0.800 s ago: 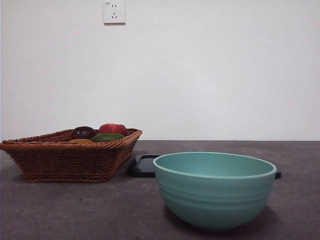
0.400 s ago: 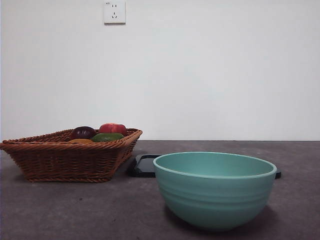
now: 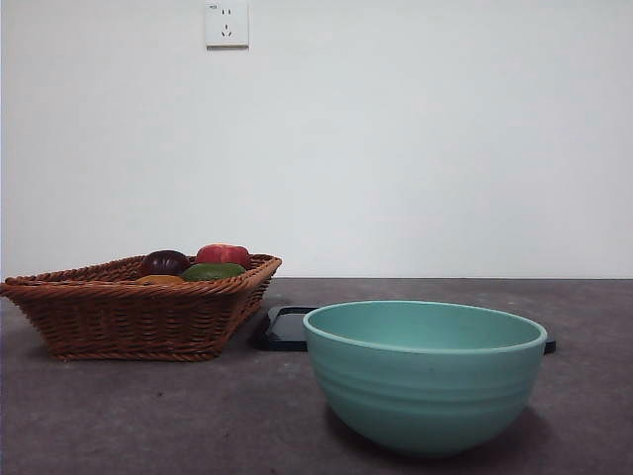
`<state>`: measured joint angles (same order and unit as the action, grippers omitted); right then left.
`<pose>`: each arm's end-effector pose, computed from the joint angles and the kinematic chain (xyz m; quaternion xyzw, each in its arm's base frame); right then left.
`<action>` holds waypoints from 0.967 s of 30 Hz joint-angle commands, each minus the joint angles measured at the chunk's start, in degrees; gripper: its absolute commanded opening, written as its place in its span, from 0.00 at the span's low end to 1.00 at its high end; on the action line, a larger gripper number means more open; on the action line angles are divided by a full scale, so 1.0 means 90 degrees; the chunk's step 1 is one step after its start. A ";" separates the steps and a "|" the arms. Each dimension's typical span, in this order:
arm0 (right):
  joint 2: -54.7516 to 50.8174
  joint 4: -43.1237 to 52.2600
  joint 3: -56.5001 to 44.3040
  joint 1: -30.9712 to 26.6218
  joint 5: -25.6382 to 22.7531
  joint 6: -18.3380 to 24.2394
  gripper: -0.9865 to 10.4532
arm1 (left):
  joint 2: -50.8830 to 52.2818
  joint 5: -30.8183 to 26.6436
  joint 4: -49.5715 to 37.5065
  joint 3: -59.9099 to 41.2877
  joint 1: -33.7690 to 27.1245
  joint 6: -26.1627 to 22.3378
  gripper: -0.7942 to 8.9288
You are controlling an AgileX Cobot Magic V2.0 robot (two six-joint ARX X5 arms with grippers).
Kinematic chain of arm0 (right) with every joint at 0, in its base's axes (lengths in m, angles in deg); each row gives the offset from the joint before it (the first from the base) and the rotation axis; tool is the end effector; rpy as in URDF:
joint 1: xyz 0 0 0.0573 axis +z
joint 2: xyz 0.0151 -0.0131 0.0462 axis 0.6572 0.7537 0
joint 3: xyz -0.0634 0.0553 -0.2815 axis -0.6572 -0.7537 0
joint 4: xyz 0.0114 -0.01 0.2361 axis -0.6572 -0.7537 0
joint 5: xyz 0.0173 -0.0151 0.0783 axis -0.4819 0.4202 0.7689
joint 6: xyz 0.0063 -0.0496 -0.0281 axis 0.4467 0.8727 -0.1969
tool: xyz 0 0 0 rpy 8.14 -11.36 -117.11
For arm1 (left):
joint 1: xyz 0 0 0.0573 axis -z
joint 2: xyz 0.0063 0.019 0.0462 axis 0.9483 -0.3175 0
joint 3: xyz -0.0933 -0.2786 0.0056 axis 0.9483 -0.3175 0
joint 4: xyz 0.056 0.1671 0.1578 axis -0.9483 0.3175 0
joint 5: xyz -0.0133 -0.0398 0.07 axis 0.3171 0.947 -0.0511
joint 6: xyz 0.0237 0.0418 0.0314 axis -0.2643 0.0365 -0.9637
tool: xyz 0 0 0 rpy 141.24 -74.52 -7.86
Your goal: Pick up the wifruite, put it on the bowl, pick up the plate, put it on desk
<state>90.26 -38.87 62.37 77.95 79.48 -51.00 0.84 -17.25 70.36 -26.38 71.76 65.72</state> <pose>-0.0396 -0.0240 0.3440 0.1041 0.2883 0.3197 0.8966 0.0547 0.0010 0.1554 -0.0284 0.0764 0.0177 0.9965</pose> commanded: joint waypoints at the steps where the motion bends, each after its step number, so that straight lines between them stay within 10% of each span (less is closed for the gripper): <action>1: 0.0007 0.0250 -0.0143 -0.0141 0.0032 0.0051 0.11 | 0.0007 0.0019 0.0046 -0.0131 0.0002 -0.0114 0.11; 14: -0.1766 0.5649 -0.4758 -0.2642 -0.0770 0.2924 0.10 | 0.0007 0.0017 0.0046 -0.0131 0.0002 -0.0114 0.11; 29: -0.1853 0.7261 -0.6669 -0.3691 -0.1542 0.2591 0.10 | 0.0007 0.0017 0.0039 -0.0131 0.0000 -0.0114 0.11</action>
<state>73.74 25.74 2.63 45.08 65.86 -25.98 0.84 -17.20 70.36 -26.38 71.76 65.55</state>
